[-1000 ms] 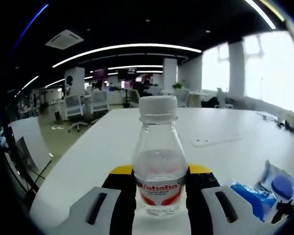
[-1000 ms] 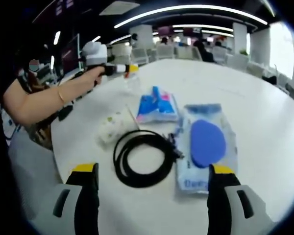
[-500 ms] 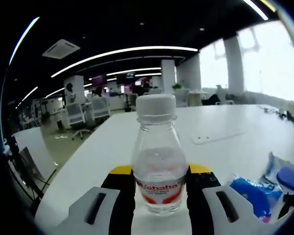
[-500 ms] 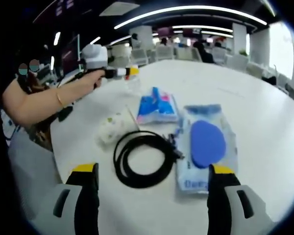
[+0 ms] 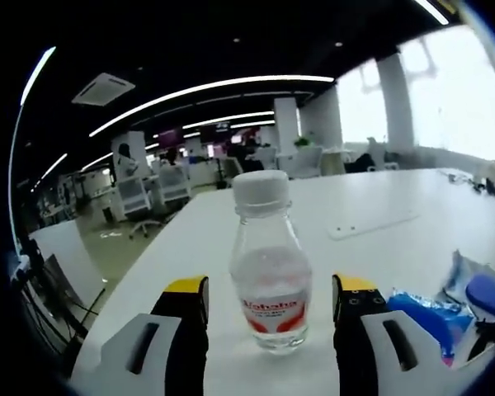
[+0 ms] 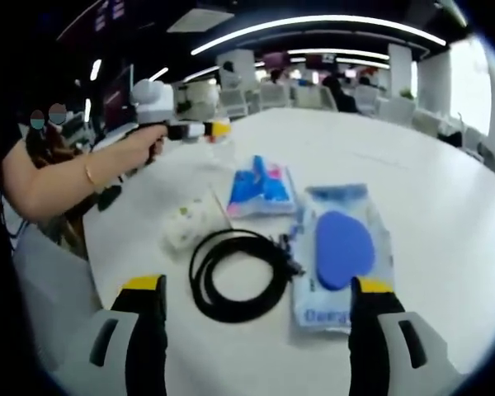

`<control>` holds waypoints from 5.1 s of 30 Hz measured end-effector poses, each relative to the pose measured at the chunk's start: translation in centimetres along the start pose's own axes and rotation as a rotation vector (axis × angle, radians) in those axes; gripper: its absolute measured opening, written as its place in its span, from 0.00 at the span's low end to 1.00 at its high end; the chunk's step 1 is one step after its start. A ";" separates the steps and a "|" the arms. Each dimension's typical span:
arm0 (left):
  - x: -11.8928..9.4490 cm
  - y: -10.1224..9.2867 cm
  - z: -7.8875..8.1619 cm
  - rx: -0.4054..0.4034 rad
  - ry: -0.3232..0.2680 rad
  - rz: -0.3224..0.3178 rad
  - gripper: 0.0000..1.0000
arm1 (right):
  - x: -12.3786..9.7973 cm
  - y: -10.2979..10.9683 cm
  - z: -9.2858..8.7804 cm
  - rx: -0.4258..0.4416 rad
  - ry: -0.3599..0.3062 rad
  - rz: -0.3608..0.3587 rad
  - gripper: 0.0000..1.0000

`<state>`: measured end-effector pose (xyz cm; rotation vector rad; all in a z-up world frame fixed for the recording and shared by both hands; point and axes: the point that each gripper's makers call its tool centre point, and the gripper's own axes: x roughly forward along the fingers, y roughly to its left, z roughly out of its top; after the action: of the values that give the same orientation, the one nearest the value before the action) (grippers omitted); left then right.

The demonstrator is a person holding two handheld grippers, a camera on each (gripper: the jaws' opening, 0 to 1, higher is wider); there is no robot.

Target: Arrange the tabletop items into an orderly group along one side of the table until the central work area is clear of visible clutter.

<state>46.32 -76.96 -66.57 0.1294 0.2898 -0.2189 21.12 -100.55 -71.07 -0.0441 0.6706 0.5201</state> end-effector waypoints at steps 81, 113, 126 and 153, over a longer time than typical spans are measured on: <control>0.7 -10.0 -6.4 0.222 0.135 -0.445 0.24 | 11.3 -0.2 5.2 0.526 -0.026 -0.153 0.34; -0.2 -9.5 -7.1 0.257 0.197 -0.434 0.00 | 12.4 1.0 5.2 0.486 -0.031 -0.149 0.00; -1.4 -8.8 -5.1 0.229 0.179 -0.414 0.00 | 11.0 0.2 7.3 0.459 -0.103 -0.159 0.00; -4.7 -13.3 -1.3 0.218 0.156 -0.522 0.00 | 5.0 -5.0 11.6 0.375 -0.269 -0.184 0.00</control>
<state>38.44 -88.68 -67.70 0.2866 0.4525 -0.7617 33.53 -100.32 -65.60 0.3097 0.4852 0.2114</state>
